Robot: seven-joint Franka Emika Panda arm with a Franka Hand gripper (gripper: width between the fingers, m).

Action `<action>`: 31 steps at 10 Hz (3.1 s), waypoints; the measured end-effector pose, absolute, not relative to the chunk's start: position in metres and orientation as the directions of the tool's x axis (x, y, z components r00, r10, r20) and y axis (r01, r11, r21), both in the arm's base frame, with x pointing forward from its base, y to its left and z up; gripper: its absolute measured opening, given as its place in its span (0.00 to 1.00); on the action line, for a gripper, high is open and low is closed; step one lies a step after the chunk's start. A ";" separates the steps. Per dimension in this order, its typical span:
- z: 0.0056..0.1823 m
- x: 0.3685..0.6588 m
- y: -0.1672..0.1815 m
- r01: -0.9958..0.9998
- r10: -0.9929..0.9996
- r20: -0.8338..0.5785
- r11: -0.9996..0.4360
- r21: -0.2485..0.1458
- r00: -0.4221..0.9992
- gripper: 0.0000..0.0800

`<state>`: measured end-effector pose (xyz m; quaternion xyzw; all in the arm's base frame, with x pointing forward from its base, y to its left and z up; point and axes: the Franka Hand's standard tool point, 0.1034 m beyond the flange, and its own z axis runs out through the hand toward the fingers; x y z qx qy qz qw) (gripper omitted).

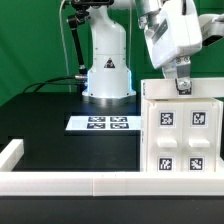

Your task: Assemble cabinet

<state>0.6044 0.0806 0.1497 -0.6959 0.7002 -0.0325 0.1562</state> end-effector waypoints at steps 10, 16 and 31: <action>0.182 0.614 0.084 -0.948 -0.974 -0.199 -0.042 -0.315 0.109 1.00; 0.185 0.619 0.094 -0.640 -0.692 0.051 -0.692 -0.334 0.721 1.00; 0.176 0.612 0.094 0.711 0.714 0.225 -0.695 0.110 0.663 1.00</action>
Offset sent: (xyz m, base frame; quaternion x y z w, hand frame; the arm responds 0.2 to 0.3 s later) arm 0.0041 0.0051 0.0190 -0.0119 -0.0380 -0.0193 0.9990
